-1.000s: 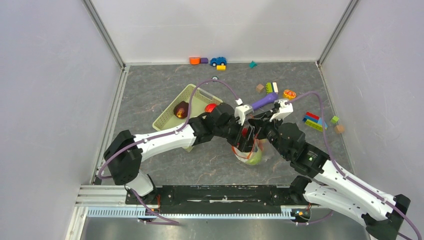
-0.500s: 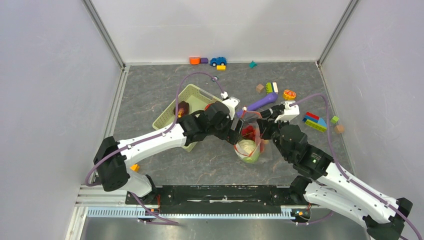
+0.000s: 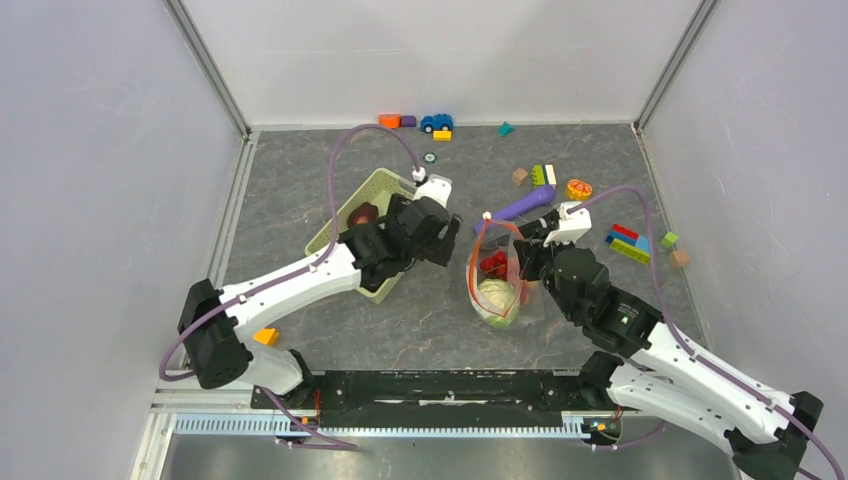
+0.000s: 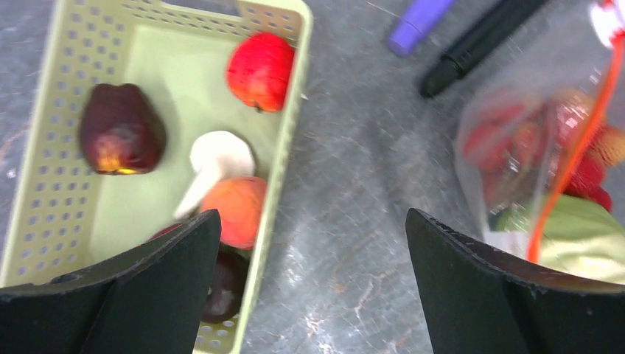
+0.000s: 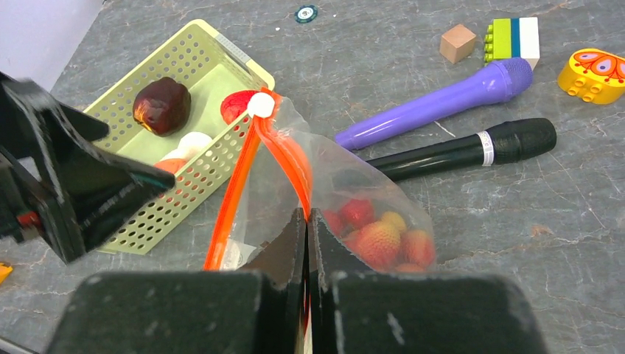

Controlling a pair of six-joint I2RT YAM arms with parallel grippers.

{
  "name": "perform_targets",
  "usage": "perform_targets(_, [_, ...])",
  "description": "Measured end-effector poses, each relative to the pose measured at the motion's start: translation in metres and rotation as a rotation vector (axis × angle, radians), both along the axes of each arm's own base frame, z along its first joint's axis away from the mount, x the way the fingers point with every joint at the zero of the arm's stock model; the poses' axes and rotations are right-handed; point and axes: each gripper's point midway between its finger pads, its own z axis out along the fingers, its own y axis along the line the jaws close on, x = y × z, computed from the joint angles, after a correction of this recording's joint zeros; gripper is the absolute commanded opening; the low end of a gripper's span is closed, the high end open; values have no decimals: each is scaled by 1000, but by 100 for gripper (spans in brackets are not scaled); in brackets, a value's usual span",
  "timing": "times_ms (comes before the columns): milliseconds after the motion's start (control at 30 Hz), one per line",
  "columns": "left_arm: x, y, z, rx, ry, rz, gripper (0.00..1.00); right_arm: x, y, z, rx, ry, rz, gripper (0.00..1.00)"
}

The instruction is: Place the food in the zip-top bag and seal the zipper

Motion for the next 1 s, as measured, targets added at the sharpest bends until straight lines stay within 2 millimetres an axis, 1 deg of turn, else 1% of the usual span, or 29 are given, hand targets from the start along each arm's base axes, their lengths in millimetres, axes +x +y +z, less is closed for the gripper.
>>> perform_targets(100, [14,21,10,0,-36,76,100,0,0,-1,-13,-2,2,1])
perform_targets(133, [20,31,12,-4,-41,104,100,1,0,-1,-15,-2,3,1])
perform_targets(200, [34,57,11,-11,-42,177,100,1,0,-1,-21,-4,4,1])
perform_targets(267, [48,83,5,-20,-31,250,100,1,-1,-1,-28,-6,6,1])
perform_targets(300, [53,93,1,-21,-25,276,100,1,-1,-1,-31,-7,7,1])
perform_targets(333, [61,107,-6,-29,-15,313,100,1,-1,-1,-33,-8,7,2])
perform_targets(433, [72,129,-23,-33,8,368,100,2,-1,-1,-37,-12,5,1])
perform_targets(800, [106,149,-75,-69,115,398,100,4,-3,-5,-75,-23,0,1])
perform_targets(1000, [114,152,-102,-72,185,387,93,5,-5,-14,-99,-25,-4,1])
